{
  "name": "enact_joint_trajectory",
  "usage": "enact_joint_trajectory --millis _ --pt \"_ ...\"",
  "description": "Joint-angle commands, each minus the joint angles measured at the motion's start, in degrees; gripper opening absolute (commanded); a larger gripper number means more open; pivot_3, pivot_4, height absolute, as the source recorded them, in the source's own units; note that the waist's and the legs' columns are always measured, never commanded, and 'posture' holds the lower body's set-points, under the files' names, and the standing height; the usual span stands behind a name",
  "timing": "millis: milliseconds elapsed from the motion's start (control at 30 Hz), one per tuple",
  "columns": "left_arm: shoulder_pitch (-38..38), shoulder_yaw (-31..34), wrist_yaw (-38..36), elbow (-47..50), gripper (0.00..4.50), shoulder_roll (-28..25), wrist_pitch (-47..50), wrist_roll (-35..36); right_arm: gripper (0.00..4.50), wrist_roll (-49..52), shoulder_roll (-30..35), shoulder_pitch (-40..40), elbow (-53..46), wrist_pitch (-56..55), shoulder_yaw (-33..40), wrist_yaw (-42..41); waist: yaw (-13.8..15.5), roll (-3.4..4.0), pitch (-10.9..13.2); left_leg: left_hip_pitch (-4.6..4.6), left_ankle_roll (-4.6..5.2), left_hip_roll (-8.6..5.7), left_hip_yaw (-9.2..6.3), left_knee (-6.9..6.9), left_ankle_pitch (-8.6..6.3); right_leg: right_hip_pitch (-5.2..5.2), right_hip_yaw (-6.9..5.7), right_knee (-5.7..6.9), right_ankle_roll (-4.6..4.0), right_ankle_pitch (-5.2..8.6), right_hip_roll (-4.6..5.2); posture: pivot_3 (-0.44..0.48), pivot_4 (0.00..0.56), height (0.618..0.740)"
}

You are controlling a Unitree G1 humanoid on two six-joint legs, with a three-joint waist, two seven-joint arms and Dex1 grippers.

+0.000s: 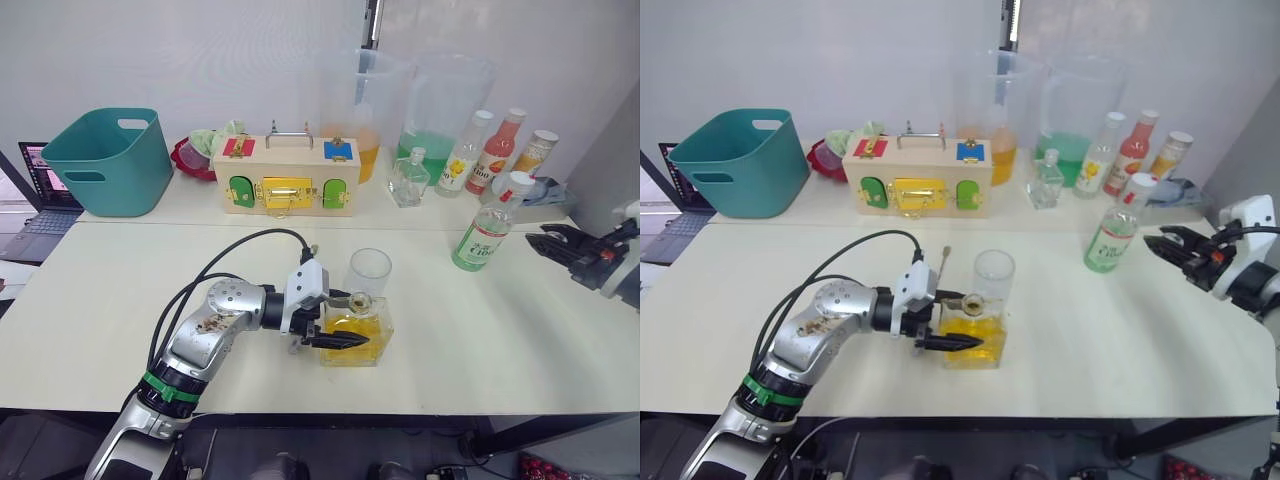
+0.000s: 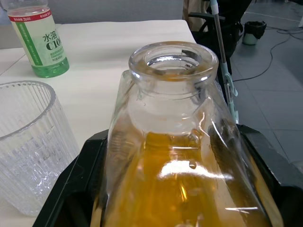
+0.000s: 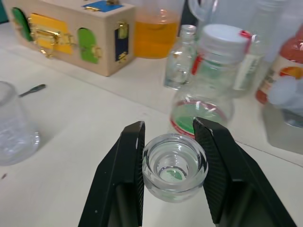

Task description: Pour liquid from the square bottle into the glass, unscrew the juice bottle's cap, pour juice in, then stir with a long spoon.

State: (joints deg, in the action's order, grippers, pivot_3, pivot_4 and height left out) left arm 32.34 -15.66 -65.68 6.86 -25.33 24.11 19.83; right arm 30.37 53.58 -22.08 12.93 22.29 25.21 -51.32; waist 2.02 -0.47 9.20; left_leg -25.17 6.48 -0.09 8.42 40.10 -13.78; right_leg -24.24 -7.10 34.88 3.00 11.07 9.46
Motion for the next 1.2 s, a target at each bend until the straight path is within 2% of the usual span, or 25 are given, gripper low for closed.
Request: enact_joint_trajectory --millis 33,133,200,300,533,867,933,967,1067,1167,1200 --pt "0.33 0.58 0.83 2.43 2.8 0.62 0.1 1.14 1.08 -6.63 -0.07 -3.65 16.84 -11.47 2.49 9.24 0.12 -0.01 0.0 0.0 0.0 -0.01 0.0 0.0 0.0 0.02 -0.01 -0.01 0.0 0.0 0.0 0.0 0.15 0.74" --pt "-0.25 1.2 1.87 3.85 2.8 0.58 0.51 1.54 1.08 -11.87 -2.05 -8.28 35.64 -21.83 2.62 21.51 0.08 -0.04 0.01 0.0 -0.1 -0.07 0.0 0.05 -0.06 0.06 -0.03 -0.04 0.0 0.01 0.01 0.0 0.15 0.74" --pt "-0.38 1.32 2.27 4.35 2.8 0.43 0.81 1.65 1.08 -12.47 -2.75 -10.55 42.6 -25.62 3.08 25.33 -0.28 0.05 0.01 -0.01 -0.43 -0.05 0.0 -0.03 -0.21 0.03 0.01 -0.05 -0.01 0.05 0.0 0.0 0.15 0.74" --pt "-0.82 1.51 2.67 4.98 2.8 0.17 1.11 1.61 1.08 -12.65 -3.84 -12.27 49.8 -29.33 3.72 28.77 -1.41 0.52 0.0 0.0 -0.14 -0.06 0.05 -0.14 0.13 0.04 0.02 -0.05 0.01 0.07 -0.01 0.0 0.15 0.74" --pt "-0.47 1.51 3.09 5.13 2.8 0.02 1.81 1.66 1.08 -13.19 -6.17 -12.92 57.79 -32.66 3.48 31.04 -2.19 0.7 0.01 0.1 -0.13 -0.04 0.07 -0.19 0.21 0.15 0.03 -0.06 0.07 0.11 -0.13 0.0 0.15 0.74" --pt "-0.62 1.1 2.89 5.62 2.8 -0.35 1.74 1.49 1.08 -12.68 -8.0 -11.61 58.82 -33.05 3.96 30.05 -2.18 0.71 0.01 0.12 -0.13 -0.02 0.07 -0.19 0.21 0.15 0.06 -0.05 0.07 0.11 -0.12 0.0 0.15 0.74" --pt "-0.75 1.05 2.79 5.69 2.8 -0.45 1.68 1.49 2.18 -11.61 -8.15 -11.14 58.63 -33.5 5.11 29.86 -2.17 0.71 0.01 0.12 -0.13 -0.02 0.06 -0.19 0.21 0.16 0.06 -0.05 0.07 0.11 -0.12 0.0 0.15 0.74" --pt "-0.79 1.03 2.76 5.69 2.8 -0.48 1.66 1.48 2.55 -11.03 -8.21 -11.0 58.53 -33.68 5.75 29.74 -2.16 0.71 0.01 0.12 -0.13 -0.02 0.06 -0.19 0.21 0.16 0.06 -0.06 0.06 0.11 -0.12 0.0 0.15 0.74" --pt "-0.85 0.98 2.69 5.64 2.8 -0.53 1.53 1.45 3.45 -10.66 -8.25 -10.76 58.23 -33.8 6.59 29.25 -2.3 0.72 0.01 0.12 -0.13 -0.02 0.07 -0.2 0.21 0.15 0.08 -0.05 0.06 0.11 -0.11 0.0 0.15 0.74" --pt "-1.18 -0.04 1.97 4.64 2.8 -1.14 -0.48 -0.12 4.47 -5.28 -6.25 -11.8 54.87 -37.79 11.62 22.19 -2.35 0.76 0.01 0.12 -0.13 -0.03 0.06 -0.2 0.21 0.14 0.09 -0.06 0.06 0.11 -0.11 0.0 0.15 0.74" --pt "-1.41 -0.18 1.87 4.51 2.8 -1.17 -0.7 -0.16 4.47 -3.77 -5.59 -12.06 54.04 -38.67 13.02 19.85 -2.35 0.78 0.01 0.13 -0.13 -0.03 0.07 -0.21 0.21 0.15 0.09 -0.05 0.06 0.11 -0.11 0.0 0.15 0.74"
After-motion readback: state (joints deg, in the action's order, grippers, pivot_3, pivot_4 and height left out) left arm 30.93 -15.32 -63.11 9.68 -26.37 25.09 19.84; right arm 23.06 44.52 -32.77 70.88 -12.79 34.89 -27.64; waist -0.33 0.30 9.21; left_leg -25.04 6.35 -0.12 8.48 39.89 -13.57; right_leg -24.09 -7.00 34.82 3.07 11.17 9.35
